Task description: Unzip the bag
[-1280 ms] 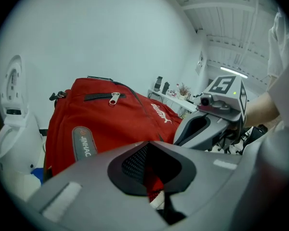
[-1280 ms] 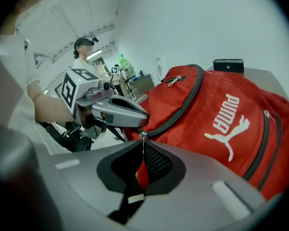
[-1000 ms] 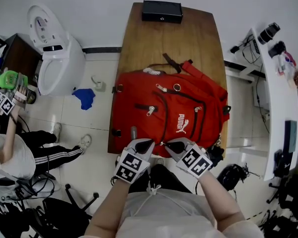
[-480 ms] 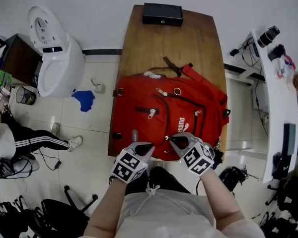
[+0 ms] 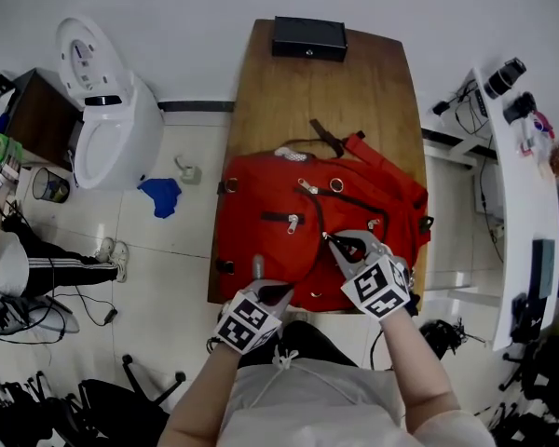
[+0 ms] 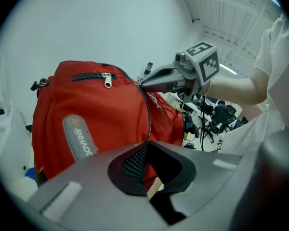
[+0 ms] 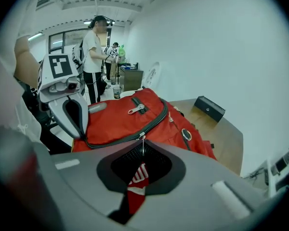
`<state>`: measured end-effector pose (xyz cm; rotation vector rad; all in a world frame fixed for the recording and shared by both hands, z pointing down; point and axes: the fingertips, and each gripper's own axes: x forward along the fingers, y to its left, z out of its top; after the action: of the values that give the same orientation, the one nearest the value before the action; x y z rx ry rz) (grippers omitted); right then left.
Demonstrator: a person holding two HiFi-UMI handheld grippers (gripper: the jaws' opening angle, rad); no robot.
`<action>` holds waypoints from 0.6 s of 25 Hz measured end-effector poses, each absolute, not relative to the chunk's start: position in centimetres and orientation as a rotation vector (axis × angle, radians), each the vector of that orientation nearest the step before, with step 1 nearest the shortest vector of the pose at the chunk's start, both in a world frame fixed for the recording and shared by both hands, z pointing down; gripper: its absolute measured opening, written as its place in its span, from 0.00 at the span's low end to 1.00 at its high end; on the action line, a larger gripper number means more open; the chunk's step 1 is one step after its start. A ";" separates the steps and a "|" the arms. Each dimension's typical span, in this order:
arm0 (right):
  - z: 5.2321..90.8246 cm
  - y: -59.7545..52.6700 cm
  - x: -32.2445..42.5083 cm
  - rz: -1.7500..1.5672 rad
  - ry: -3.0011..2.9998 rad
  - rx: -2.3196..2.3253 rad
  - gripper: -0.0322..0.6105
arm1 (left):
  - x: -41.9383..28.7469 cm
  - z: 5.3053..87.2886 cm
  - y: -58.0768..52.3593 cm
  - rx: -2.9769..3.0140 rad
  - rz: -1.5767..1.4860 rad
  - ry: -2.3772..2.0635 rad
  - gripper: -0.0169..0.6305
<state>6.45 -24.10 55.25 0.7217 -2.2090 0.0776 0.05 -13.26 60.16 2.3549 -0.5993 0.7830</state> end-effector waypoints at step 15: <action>52.3 -31.8 4.7 0.025 -2.245 0.816 0.07 | 0.1 59.8 -13.5 2.327 0.728 -0.583 0.04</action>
<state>4.70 -31.79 52.26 0.8155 -2.2452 0.0255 0.11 -13.53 59.83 2.3272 -0.5835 0.7280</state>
